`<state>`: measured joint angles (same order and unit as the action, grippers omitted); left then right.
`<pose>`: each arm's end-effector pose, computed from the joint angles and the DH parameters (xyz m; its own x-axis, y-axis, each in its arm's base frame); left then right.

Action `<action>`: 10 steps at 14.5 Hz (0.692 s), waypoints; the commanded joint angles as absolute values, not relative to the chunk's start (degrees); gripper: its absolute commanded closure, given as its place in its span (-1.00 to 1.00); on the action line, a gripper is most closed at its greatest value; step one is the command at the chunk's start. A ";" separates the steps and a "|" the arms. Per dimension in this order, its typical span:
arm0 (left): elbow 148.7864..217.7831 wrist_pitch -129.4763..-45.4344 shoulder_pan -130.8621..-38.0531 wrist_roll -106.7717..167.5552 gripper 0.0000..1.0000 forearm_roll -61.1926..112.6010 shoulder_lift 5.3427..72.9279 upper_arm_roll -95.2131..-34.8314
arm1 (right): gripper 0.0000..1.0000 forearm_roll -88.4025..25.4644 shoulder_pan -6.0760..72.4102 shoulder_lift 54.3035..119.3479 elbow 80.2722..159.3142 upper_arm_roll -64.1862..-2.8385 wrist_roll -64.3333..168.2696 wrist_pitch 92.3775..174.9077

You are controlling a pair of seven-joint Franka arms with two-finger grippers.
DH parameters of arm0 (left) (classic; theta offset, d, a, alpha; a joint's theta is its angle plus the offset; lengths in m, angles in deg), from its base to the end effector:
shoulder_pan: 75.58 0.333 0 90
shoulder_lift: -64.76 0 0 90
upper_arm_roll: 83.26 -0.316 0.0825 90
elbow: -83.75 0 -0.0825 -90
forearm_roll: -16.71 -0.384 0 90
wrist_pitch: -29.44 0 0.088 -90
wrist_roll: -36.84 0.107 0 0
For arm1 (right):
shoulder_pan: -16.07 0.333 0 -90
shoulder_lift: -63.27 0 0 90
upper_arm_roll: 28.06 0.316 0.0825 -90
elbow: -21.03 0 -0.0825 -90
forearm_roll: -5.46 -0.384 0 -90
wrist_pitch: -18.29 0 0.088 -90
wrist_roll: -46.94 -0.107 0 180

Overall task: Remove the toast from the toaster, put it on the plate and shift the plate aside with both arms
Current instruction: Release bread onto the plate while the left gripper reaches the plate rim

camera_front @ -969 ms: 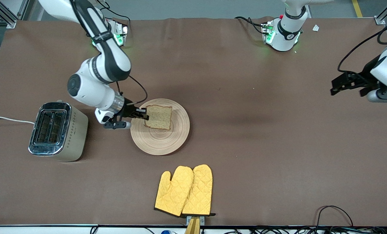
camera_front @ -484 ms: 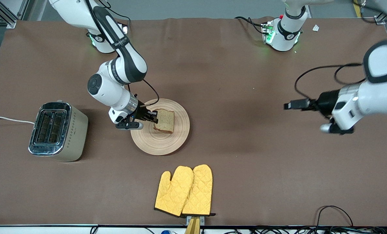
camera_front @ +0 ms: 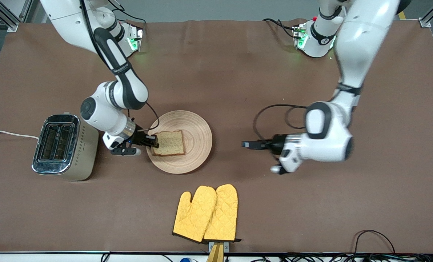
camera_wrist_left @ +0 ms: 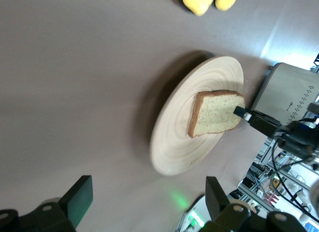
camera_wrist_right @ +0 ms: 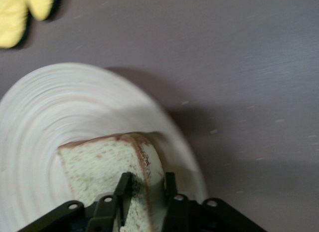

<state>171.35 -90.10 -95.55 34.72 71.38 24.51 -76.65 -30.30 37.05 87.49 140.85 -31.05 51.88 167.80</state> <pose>0.6198 -0.3407 0.2539 0.9329 0.0034 -0.3601 0.2628 -0.6902 0.6742 0.5666 0.1712 0.2251 0.9911 -0.1271 0.0392 -0.1077 -0.9400 -0.3238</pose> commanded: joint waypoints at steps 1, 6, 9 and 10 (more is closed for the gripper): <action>165.85 -97.61 -101.14 37.80 -0.98 76.98 16.71 -77.02 | -1.00 -30.92 36.99 85.61 143.63 -32.10 52.74 167.27; 161.36 -105.46 -108.53 46.06 -0.89 89.12 8.43 -77.02 | -1.00 -12.69 37.51 77.18 144.09 -41.84 52.65 155.88; 161.44 -105.73 -108.89 48.44 0.64 89.66 8.42 -77.02 | -1.00 2.78 36.90 71.38 137.87 -44.93 51.86 139.55; 161.53 -105.73 -108.81 48.62 0.99 89.75 8.51 -77.02 | -1.00 4.31 36.29 70.23 134.45 -45.63 51.60 133.14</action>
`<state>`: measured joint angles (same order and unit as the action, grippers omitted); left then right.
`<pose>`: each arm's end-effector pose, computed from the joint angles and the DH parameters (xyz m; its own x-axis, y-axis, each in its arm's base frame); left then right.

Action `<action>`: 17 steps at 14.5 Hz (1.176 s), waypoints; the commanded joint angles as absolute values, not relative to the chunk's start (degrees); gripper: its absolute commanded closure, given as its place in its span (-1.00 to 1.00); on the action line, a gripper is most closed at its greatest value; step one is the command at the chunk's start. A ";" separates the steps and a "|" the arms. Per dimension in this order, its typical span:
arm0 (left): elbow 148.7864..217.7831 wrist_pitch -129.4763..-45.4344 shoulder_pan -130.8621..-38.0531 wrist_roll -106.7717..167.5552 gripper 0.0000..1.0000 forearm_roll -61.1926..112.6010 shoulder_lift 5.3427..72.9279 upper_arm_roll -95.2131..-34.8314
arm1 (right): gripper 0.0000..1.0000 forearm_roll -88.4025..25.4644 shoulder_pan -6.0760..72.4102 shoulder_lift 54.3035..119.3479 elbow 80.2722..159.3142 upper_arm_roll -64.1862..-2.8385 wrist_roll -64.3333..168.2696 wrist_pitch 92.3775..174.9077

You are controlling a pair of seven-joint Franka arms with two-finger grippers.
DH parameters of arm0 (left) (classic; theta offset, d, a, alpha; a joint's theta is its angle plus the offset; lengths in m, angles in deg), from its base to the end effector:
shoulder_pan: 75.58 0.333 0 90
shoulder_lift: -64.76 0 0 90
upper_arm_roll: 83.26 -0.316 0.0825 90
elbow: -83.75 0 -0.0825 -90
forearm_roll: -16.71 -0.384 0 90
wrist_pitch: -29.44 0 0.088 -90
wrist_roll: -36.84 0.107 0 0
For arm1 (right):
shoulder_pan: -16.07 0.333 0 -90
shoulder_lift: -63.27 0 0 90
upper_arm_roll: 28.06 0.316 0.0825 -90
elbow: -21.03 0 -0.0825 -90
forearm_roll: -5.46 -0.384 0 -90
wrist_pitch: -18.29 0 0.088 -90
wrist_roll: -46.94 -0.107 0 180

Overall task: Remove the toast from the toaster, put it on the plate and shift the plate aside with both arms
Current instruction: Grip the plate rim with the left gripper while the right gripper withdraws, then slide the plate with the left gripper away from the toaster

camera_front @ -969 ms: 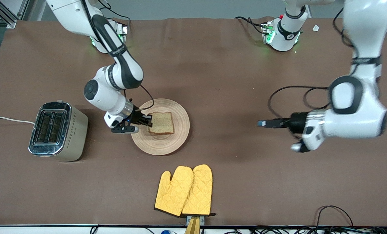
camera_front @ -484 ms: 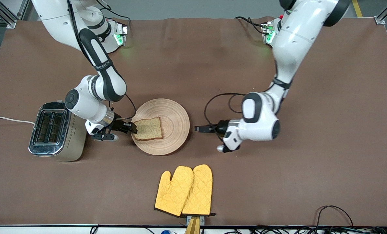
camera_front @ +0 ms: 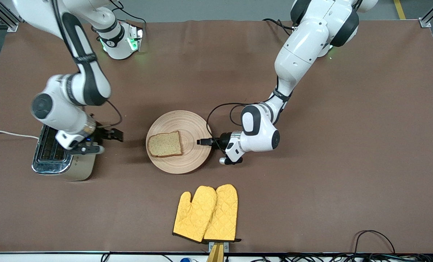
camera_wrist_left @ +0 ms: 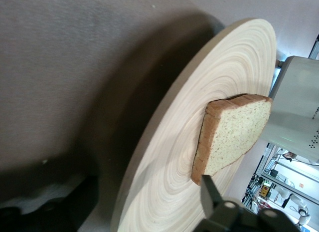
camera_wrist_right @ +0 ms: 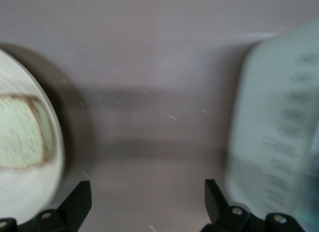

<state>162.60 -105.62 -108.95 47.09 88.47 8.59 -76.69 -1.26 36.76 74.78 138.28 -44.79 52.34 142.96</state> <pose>0.5661 -0.4673 0.1310 0.9622 0.0038 -0.2724 0.2178 -0.6115 0.7607 0.5733 0.0479 0.3418 0.9934 0.0982 -0.0586 0.0960 -0.9946 -0.0404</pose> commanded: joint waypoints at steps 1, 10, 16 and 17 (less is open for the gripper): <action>161.53 -105.73 -108.63 48.79 1.00 89.66 8.42 -77.02 | -1.00 4.50 35.59 69.78 130.76 -46.42 51.51 127.15; 162.05 -104.77 -106.09 59.09 1.00 88.87 11.39 -77.37 | -1.00 6.88 27.85 70.66 106.73 -49.07 53.08 108.38; 163.55 -82.40 -86.18 58.37 1.00 78.78 18.70 -77.37 | -1.00 1.95 24.24 67.58 105.76 -49.16 58.53 103.99; 162.68 -77.39 -81.87 58.72 1.00 77.55 18.79 -77.37 | -1.00 2.21 24.16 67.41 105.85 -49.16 58.71 103.54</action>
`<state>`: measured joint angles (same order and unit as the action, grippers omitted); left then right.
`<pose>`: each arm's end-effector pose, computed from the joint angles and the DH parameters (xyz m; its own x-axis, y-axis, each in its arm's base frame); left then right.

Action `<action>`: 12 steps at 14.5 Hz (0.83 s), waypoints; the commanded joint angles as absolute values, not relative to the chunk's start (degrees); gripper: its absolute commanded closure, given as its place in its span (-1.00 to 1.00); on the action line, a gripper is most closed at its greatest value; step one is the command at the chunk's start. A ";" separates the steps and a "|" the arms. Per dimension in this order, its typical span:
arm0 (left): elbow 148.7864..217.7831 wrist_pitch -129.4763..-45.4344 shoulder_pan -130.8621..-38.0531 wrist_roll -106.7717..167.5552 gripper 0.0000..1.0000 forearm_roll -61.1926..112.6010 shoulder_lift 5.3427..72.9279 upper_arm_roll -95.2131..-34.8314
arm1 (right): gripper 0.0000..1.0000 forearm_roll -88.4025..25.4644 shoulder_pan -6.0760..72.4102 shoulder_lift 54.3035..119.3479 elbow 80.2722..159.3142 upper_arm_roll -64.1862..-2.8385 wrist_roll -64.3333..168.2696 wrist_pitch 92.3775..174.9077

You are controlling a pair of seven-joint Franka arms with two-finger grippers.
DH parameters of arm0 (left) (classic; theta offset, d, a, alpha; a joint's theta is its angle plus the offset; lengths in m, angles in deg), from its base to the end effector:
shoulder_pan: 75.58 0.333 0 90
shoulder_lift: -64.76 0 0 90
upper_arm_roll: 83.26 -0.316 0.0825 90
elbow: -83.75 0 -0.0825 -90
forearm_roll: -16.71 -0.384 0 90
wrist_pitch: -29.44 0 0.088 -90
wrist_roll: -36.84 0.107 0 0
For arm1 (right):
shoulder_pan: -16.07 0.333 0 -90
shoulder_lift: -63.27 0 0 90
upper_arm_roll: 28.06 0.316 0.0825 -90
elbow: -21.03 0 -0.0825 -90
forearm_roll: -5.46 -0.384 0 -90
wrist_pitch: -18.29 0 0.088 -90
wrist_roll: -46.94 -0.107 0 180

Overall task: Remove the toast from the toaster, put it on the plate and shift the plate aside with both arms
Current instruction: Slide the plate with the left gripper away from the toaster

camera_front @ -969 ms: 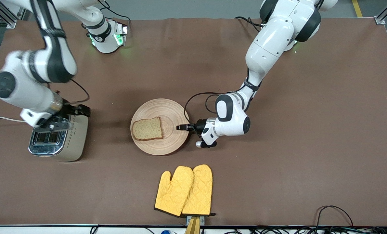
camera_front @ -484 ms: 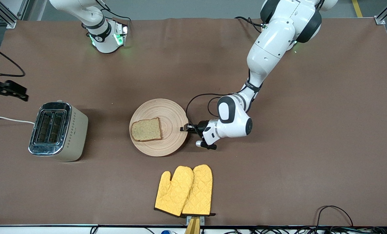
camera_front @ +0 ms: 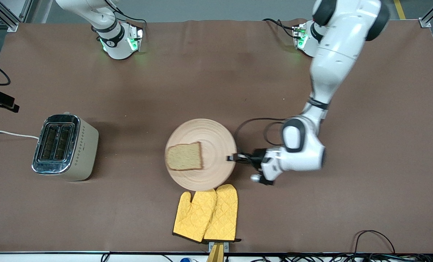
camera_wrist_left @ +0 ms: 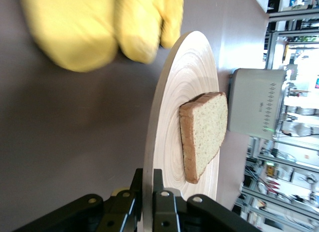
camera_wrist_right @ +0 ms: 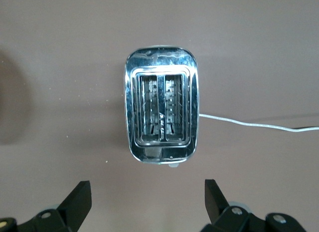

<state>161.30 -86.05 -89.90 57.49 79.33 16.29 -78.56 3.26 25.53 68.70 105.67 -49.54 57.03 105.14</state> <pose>0.6848 -0.2765 0.2307 0.9883 -0.1119 -0.1038 0.0258 -0.5477 0.8363 0.5666 -0.1054 0.6136 0.9983 -0.0315 -0.0482 -0.0321 -0.9994 -0.0124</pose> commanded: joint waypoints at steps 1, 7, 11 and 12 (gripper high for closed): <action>161.37 -71.77 -77.56 59.60 1.00 75.79 18.70 -77.37 | -1.00 2.47 24.15 67.40 105.33 -49.16 58.63 102.93; 156.70 -57.04 -57.15 80.74 0.99 63.68 14.49 -77.81 | -1.00 4.06 26.26 67.58 104.18 -48.63 58.45 101.96; 154.68 -57.04 -49.93 92.37 0.99 62.59 6.59 -77.81 | -1.00 4.67 25.48 67.67 103.92 -47.24 58.63 100.02; 154.68 -57.04 -49.31 92.65 0.99 62.50 5.88 -77.81 | -1.00 4.67 21.64 67.67 103.83 -43.13 58.63 100.02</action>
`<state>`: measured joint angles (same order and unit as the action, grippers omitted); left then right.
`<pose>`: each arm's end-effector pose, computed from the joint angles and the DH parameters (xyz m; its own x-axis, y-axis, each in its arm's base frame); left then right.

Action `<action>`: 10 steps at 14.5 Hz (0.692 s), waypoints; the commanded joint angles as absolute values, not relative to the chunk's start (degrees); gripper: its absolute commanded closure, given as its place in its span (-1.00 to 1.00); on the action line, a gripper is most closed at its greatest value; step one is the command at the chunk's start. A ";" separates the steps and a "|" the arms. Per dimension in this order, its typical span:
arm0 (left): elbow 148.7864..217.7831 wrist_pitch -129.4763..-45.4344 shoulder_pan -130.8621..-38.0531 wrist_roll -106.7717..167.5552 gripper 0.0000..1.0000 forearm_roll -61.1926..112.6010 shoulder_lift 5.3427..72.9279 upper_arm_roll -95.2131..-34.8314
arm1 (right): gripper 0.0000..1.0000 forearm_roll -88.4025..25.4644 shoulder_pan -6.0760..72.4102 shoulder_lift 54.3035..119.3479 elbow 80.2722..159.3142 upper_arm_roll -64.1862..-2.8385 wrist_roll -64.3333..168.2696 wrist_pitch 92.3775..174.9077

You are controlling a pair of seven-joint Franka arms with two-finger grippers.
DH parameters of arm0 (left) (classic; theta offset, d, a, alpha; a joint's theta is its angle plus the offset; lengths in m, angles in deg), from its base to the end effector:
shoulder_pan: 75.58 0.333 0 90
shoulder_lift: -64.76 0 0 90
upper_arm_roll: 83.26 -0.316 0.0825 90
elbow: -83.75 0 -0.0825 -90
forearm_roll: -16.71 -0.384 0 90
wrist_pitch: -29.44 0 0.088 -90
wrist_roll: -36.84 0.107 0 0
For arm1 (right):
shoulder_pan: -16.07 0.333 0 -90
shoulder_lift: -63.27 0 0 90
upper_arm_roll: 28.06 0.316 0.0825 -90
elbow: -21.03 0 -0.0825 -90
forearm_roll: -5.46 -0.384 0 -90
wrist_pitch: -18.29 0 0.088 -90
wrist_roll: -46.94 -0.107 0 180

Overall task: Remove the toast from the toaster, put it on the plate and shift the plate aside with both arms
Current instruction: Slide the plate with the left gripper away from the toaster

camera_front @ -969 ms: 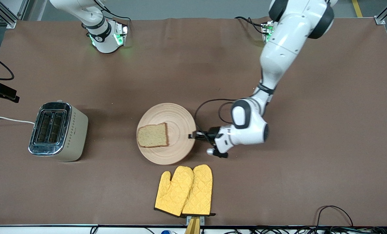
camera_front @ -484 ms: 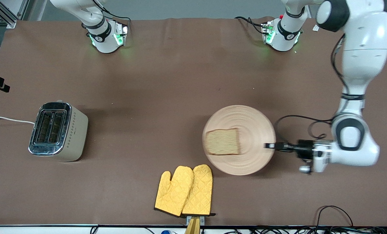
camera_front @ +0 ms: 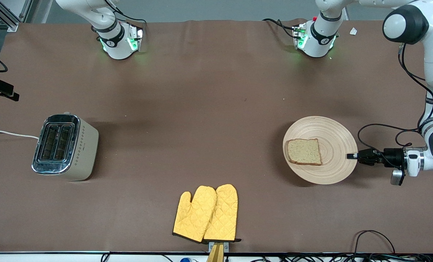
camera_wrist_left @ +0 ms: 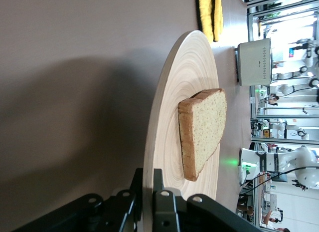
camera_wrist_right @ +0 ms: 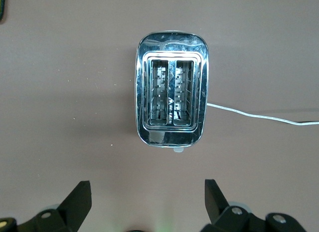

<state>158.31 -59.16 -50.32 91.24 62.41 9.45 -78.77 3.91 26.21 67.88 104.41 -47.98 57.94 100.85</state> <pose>0.6539 0.1763 0.1553 0.9712 -0.2143 0.1042 -0.1921 -0.4454 0.8745 0.5584 -0.0843 0.6250 0.9958 0.0240 -0.0883 0.0226 -0.9996 -0.0168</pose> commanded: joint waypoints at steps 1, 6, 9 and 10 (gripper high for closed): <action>154.68 -57.04 -48.87 92.65 0.99 62.50 5.17 -77.81 | -1.00 5.54 16.30 67.58 103.83 -36.04 58.54 100.02; 154.59 -57.65 -47.29 91.51 -0.99 63.20 3.15 -77.72 | -1.00 8.19 5.96 65.65 104.36 -23.58 58.10 98.88; 148.90 -56.34 -48.41 87.12 -1.00 59.72 4.02 -79.90 | -1.00 8.19 5.87 65.47 104.36 -23.23 58.01 97.83; 146.87 -56.42 -50.77 86.68 -1.00 56.47 5.59 -80.53 | -1.00 8.28 6.13 65.38 104.27 -23.32 58.01 97.83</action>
<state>151.93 -58.42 -47.99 89.02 60.85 3.81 -78.72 7.21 7.22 66.38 103.97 -24.76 57.93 98.64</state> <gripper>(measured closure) 0.467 0.000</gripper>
